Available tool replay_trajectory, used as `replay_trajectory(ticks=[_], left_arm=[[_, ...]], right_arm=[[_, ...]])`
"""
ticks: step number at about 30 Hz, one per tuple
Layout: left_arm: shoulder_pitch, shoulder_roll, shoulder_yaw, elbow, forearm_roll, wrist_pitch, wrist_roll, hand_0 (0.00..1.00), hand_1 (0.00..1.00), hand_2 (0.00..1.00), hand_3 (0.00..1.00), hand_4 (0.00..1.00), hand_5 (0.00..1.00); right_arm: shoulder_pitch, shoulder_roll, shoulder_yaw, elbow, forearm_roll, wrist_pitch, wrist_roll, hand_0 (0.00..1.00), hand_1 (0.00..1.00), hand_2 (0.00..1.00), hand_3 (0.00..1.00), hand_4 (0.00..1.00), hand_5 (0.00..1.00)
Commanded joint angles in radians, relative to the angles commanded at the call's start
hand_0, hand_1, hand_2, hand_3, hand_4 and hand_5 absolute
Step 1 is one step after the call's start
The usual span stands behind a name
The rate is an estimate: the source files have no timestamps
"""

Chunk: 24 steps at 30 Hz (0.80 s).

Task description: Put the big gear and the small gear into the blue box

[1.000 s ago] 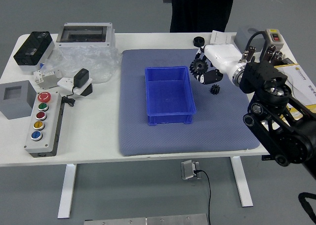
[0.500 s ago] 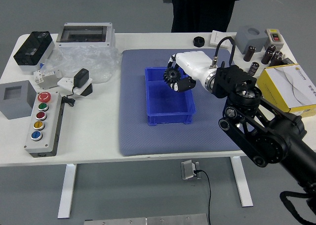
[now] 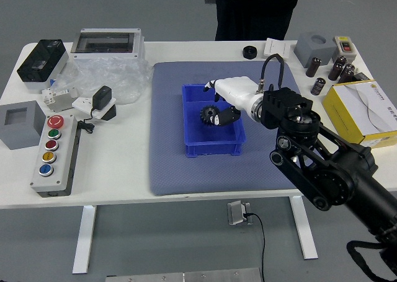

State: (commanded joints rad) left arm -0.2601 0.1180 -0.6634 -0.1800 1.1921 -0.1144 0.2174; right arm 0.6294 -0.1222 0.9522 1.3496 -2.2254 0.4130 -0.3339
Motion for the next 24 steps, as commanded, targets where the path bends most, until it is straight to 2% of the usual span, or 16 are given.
replay_trajectory(ticks=[7,8,13,14,19,20,24], left_arm=[[-0.002,0.0,0.001,0.0,-0.006,0.001,-0.002,0.778,0.744,0.732,0.67,0.548,0.247],[-0.002,0.0,0.001,0.0,-0.006,0.001,-0.002,0.779,0.744,0.732,0.67,0.547,0.253],[-0.003,0.001,-0.002,0.0,-0.01,0.002,-0.003,0.779,0.744,0.732,0.67,0.547,0.253],[-0.003,0.002,-0.003,0.0,-0.01,0.003,-0.003,0.778,0.745,0.731,0.67,0.544,0.254],[-0.004,0.003,-0.008,0.0,-0.009,0.003,-0.002,0.778,0.745,0.731,0.67,0.544,0.254],[-0.004,0.003,-0.009,0.0,-0.009,0.003,-0.002,0.778,0.745,0.733,0.671,0.545,0.252],[-0.006,0.001,-0.009,0.0,-0.011,0.003,-0.002,0.778,0.745,0.733,0.671,0.545,0.252]], right_arm=[[-0.002,-0.008,0.015,0.006,-0.001,-0.003,0.001,0.793,0.708,0.847,0.96,0.807,0.301],[-0.004,-0.012,0.021,0.01,-0.001,-0.008,0.001,0.772,0.689,0.806,0.9,0.809,0.303],[-0.015,-0.059,0.054,0.013,0.004,-0.038,0.003,0.772,0.689,0.806,0.9,0.809,0.303],[-0.017,-0.074,0.061,0.009,0.007,-0.044,0.004,0.724,0.624,0.734,0.765,0.796,0.295],[-0.02,-0.131,0.075,-0.026,0.016,-0.062,0.007,0.724,0.624,0.734,0.765,0.796,0.295],[-0.019,-0.139,0.075,-0.036,0.018,-0.065,0.008,0.692,0.581,0.71,0.649,0.769,0.279],[-0.012,-0.159,0.065,-0.085,0.023,-0.081,0.016,0.692,0.581,0.71,0.649,0.769,0.279]])
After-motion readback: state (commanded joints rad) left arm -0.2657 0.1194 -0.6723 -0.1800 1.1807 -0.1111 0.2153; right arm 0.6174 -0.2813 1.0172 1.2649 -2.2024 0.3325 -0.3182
